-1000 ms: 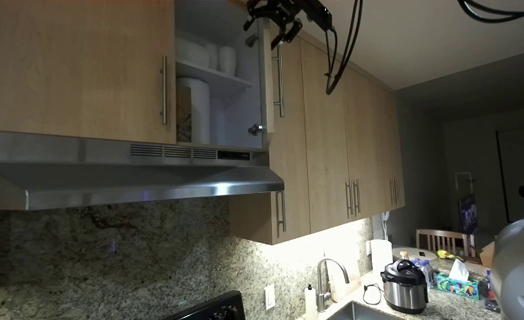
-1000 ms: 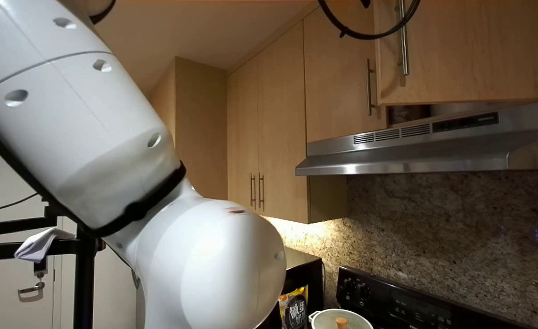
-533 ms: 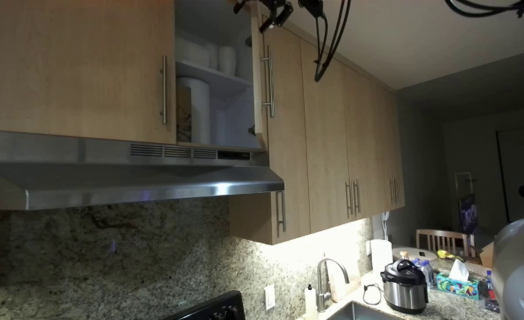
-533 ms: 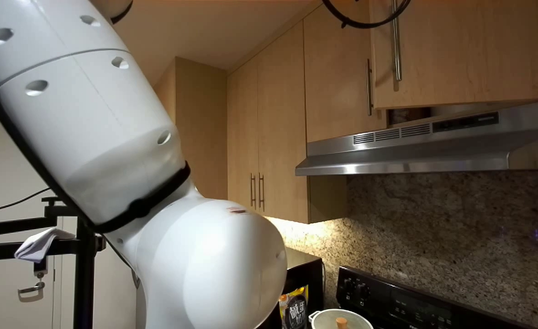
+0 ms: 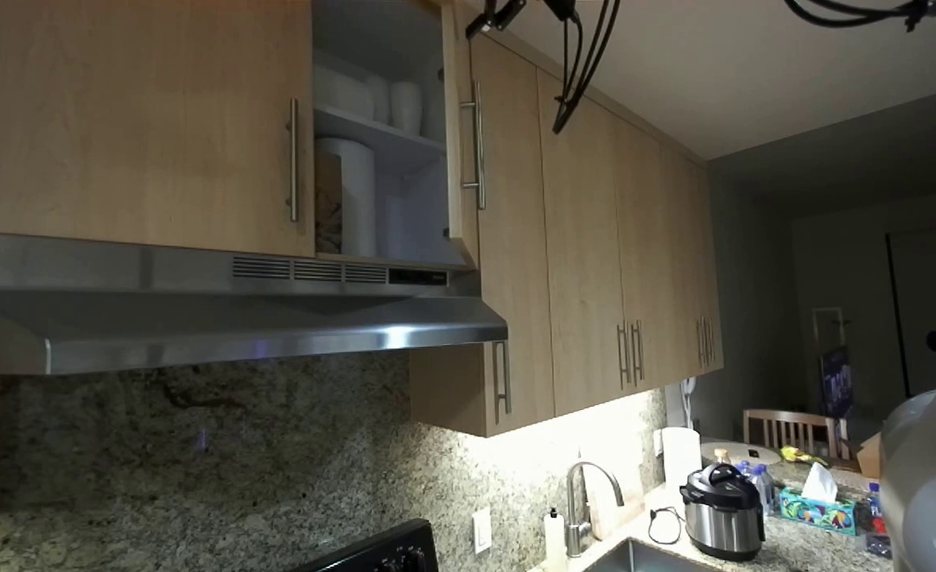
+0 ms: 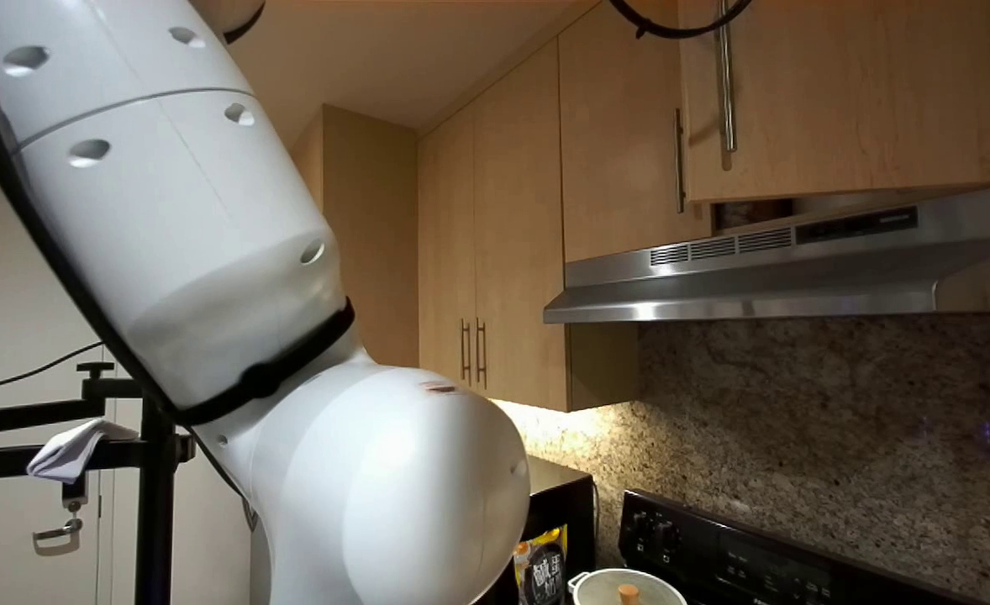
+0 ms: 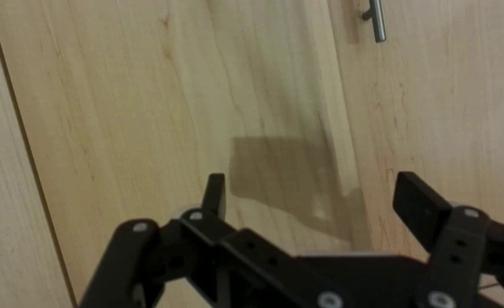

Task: Close the open drawer

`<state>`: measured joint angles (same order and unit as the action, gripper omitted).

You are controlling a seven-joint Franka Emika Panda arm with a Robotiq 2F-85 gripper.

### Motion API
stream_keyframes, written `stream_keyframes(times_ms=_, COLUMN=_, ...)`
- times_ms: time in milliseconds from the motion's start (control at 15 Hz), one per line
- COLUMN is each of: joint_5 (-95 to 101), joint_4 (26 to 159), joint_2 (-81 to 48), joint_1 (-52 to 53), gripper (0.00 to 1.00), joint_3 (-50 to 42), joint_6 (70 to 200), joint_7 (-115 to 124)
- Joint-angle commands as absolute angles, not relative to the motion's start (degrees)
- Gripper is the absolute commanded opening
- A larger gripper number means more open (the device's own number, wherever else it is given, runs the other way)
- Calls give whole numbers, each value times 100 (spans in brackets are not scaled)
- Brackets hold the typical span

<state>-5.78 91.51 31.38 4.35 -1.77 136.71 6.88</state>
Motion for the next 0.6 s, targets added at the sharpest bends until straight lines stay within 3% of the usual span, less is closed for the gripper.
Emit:
stream_keyframes(times_ms=0, joint_5=-1140, joint_4=9148, joint_2=3365, joint_1=737, gripper=100, joint_3=-446, joint_6=13751, joint_7=245)
stream_keyframes(times_ms=533, joint_5=-1561, joint_4=9281, joint_2=3613, joint_1=646, gripper=100, joint_3=-763, joint_6=13892, joint_7=347)
